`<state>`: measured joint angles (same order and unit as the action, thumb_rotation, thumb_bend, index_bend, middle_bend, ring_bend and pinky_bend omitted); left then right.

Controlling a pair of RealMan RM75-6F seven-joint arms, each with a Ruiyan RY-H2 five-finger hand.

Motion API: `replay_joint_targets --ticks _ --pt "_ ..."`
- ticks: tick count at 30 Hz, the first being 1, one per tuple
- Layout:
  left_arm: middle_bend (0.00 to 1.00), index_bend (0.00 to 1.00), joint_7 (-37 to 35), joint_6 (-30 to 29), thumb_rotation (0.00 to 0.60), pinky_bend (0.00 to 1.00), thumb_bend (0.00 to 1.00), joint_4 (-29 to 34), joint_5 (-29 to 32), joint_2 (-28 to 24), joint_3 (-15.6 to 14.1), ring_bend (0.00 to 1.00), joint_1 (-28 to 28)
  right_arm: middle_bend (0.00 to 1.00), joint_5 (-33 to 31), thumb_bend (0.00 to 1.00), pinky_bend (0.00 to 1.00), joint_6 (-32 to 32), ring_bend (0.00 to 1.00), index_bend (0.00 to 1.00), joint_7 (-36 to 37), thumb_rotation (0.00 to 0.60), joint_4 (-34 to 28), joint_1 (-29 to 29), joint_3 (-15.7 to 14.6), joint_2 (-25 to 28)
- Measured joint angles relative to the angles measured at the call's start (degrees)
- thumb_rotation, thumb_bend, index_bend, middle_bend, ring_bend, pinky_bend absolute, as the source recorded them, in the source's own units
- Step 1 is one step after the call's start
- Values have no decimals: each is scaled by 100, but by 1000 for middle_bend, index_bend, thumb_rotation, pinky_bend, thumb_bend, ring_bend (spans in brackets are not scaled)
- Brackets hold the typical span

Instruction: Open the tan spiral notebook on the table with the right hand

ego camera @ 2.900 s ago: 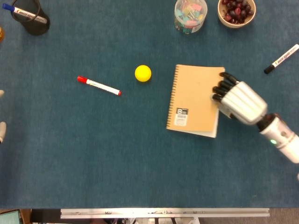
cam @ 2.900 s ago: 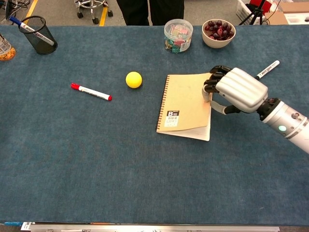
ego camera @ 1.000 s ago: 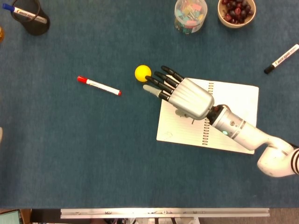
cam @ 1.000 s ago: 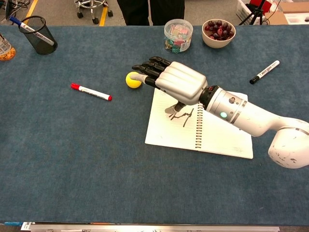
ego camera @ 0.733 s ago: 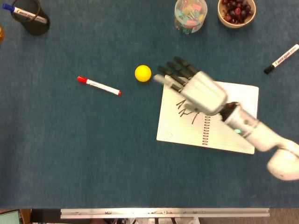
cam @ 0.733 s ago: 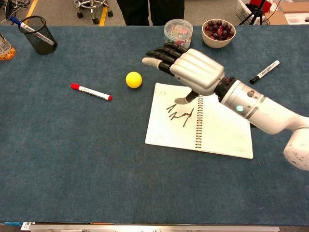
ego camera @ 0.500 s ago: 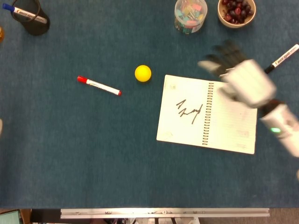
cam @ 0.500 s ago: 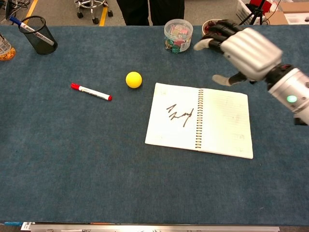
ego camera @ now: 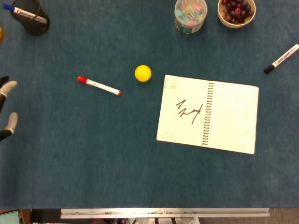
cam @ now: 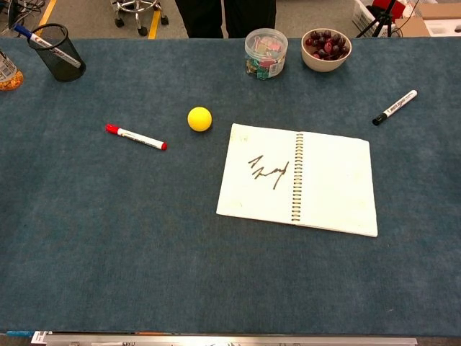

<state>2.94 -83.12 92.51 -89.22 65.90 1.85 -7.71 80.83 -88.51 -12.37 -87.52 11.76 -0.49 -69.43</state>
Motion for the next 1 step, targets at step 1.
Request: replay_joint_targets --ticks 1 --pt "126 165 10 -4 600 202 398 27 -16 -4 -7 142 -3 429 -20 262 294 -36 319 511 57 600 -9 -94 -26 44"
